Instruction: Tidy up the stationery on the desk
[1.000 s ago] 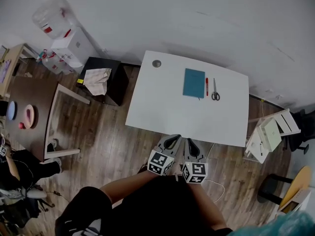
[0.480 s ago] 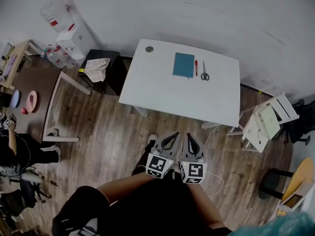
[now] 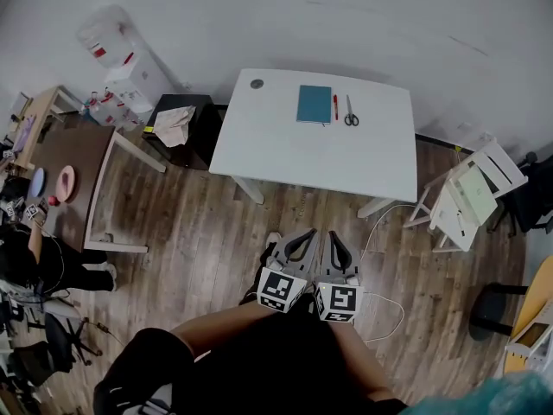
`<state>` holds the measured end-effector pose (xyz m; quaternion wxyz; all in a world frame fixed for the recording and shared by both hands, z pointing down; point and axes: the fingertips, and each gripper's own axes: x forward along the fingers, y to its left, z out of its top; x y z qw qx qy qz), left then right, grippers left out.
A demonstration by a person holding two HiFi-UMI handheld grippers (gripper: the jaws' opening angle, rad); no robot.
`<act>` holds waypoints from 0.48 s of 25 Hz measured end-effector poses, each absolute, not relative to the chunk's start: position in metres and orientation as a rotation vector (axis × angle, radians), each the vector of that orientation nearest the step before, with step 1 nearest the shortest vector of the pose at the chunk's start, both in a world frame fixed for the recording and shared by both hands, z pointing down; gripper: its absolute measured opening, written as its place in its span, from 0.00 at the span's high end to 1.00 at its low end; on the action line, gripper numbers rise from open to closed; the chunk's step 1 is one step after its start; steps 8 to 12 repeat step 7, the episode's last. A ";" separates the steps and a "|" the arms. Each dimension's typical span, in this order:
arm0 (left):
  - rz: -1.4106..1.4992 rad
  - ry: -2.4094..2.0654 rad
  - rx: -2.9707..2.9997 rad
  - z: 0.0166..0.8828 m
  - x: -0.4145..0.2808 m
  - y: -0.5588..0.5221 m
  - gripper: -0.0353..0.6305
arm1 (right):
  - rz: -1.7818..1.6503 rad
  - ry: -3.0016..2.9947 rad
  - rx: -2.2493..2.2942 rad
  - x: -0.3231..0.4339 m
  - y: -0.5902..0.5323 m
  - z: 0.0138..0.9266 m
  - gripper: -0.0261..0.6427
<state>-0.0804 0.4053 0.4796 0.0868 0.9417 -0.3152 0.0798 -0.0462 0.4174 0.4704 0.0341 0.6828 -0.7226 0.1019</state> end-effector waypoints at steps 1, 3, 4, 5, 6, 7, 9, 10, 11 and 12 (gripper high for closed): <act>0.236 -0.929 2.809 0.479 -0.078 0.409 0.93 | 0.311 -2.213 2.112 -0.043 0.421 0.470 0.91; 0.236 -0.910 2.823 0.477 -0.072 0.414 0.93 | 0.312 -2.197 2.127 -0.038 0.426 0.470 0.91; 0.237 -0.903 2.828 0.476 -0.070 0.416 0.93 | 0.310 -2.193 2.130 -0.036 0.428 0.469 0.91; 0.236 -0.897 2.830 0.475 -0.069 0.417 0.93 | 0.307 -2.191 2.132 -0.035 0.429 0.468 0.91; 0.235 -0.893 2.832 0.475 -0.068 0.418 0.93 | 0.304 -2.190 2.133 -0.034 0.430 0.467 0.91; 0.234 -0.889 2.833 0.474 -0.067 0.419 0.93 | 0.301 -2.188 2.135 -0.034 0.431 0.466 0.92; 0.234 -0.889 2.833 0.474 -0.067 0.419 0.93 | 0.301 -2.188 2.135 -0.034 0.431 0.466 0.92; 0.234 -0.889 2.833 0.474 -0.067 0.419 0.93 | 0.301 -2.188 2.135 -0.034 0.431 0.466 0.92; 0.234 -0.889 2.833 0.474 -0.067 0.419 0.93 | 0.301 -2.188 2.135 -0.034 0.431 0.466 0.92; 0.234 -0.889 2.833 0.474 -0.067 0.419 0.93 | 0.301 -2.188 2.135 -0.034 0.431 0.466 0.92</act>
